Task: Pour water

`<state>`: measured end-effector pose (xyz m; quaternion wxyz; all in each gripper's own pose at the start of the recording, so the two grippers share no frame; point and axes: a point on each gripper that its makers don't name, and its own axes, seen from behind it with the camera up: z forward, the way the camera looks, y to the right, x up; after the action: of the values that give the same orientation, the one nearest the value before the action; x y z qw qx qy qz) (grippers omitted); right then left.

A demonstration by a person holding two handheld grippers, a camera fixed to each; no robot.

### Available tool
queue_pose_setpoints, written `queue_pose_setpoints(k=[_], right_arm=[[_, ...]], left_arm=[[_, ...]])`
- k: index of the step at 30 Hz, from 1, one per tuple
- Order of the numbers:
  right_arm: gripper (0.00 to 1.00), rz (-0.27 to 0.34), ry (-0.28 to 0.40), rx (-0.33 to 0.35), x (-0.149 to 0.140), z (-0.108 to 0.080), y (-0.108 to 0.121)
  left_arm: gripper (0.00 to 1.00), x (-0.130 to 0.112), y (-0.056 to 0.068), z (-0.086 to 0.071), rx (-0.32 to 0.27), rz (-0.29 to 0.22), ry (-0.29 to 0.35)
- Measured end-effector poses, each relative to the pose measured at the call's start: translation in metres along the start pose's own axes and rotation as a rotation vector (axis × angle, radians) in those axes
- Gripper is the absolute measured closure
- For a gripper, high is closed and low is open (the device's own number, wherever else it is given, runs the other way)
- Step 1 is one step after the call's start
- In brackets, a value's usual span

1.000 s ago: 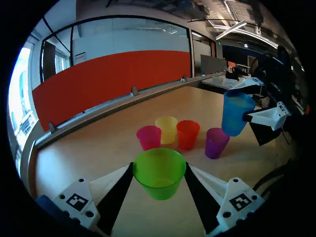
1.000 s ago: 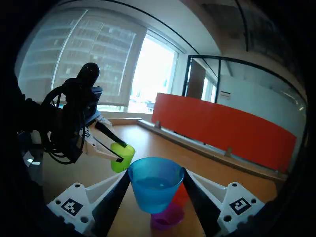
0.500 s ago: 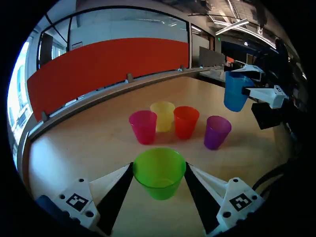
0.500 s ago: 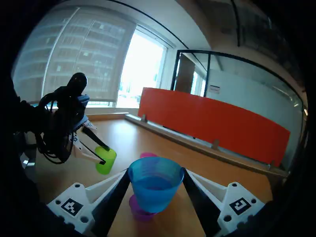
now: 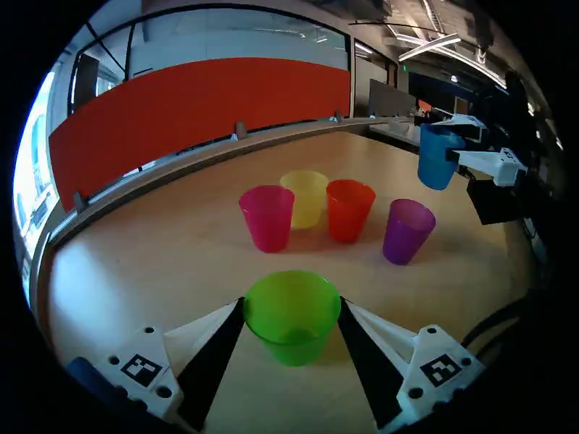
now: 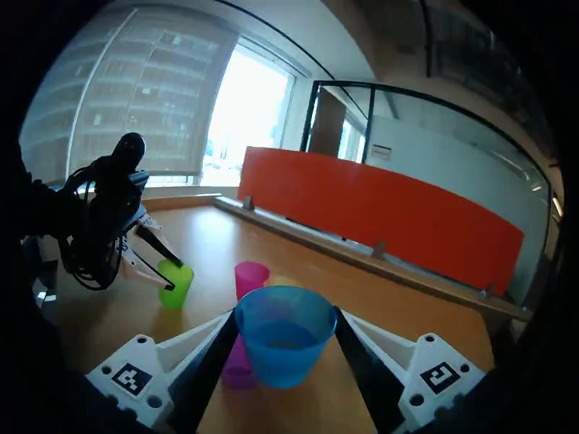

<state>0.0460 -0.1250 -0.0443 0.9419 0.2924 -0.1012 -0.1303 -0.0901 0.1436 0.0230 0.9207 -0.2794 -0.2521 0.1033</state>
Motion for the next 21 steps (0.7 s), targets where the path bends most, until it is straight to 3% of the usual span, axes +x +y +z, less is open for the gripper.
queue_pose_setpoints(k=[6,21], right_arm=[[0.06,0.001,-0.016,-0.008,-0.008,0.0,0.005],[0.06,0.016,-0.055,-0.022,-0.028,0.003,0.013]], left_arm=[[0.11,-0.001,0.0,0.0,0.003,0.005,0.008],[0.1,-0.01,0.01,-0.006,0.023,0.08,0.024]])
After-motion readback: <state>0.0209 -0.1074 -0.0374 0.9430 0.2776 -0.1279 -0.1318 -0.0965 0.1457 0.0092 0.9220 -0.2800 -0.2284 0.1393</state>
